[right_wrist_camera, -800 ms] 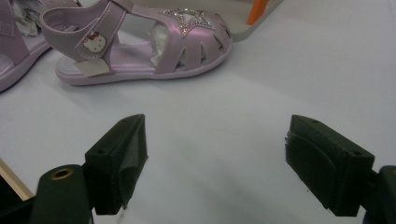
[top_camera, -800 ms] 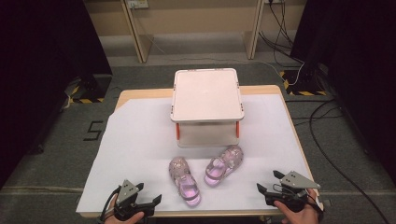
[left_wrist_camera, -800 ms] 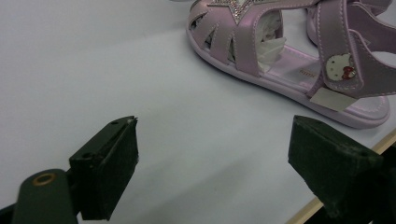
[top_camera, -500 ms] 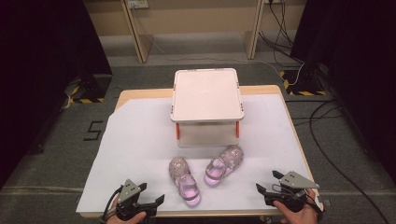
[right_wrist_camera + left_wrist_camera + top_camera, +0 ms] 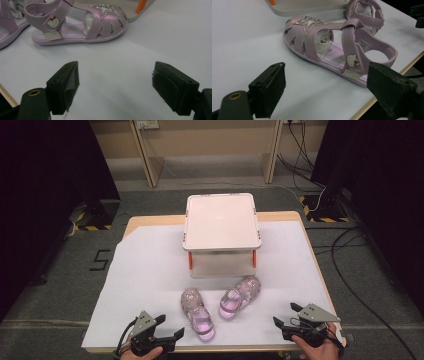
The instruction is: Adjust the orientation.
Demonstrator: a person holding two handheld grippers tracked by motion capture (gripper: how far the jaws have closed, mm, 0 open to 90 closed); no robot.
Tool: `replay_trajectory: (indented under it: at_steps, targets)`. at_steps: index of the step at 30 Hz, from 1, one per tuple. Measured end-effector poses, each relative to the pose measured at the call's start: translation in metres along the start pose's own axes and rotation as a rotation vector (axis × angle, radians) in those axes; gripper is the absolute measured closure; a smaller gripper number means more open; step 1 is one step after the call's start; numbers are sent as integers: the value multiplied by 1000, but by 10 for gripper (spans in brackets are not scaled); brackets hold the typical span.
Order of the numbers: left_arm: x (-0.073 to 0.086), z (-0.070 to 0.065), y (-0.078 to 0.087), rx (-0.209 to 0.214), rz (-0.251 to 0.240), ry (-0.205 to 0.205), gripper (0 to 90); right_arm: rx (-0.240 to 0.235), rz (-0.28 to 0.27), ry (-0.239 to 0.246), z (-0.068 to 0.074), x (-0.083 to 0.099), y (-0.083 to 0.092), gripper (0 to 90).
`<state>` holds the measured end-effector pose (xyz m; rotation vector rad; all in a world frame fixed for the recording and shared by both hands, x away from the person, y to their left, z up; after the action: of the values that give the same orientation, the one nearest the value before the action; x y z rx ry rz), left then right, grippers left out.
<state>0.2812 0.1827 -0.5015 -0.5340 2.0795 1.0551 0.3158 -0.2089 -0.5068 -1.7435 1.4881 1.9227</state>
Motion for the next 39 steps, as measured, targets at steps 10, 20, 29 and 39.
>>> replay_trajectory:
  at_steps: [10, 20, 29, 39]
  targets:
    - [-5, -17, -6, 40, 2, -16, 150, -4, 0, 6, 2, -1, -1, 234]
    - [-16, -27, -11, 38, -5, -36, 159, -23, 5, 21, 6, -1, -4, 236]
    - [-18, -34, -26, 39, 28, -68, 265, -23, 0, 35, 5, -2, -5, 240]
    - [-23, -40, -41, 32, 49, -100, 366, -18, -2, 33, 4, -1, -4, 244]
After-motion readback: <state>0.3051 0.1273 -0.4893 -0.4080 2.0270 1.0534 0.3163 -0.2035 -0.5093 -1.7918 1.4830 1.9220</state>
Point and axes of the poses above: each handheld gripper's, and its own axes: y roughly backward along the jaws, x roughly out of its underside, z roughly to its left, the point moved 6 cm from there along -y, roughly forward along the jaws, and after that the axes turned 12 degrees about y, right-handed, at the moved point
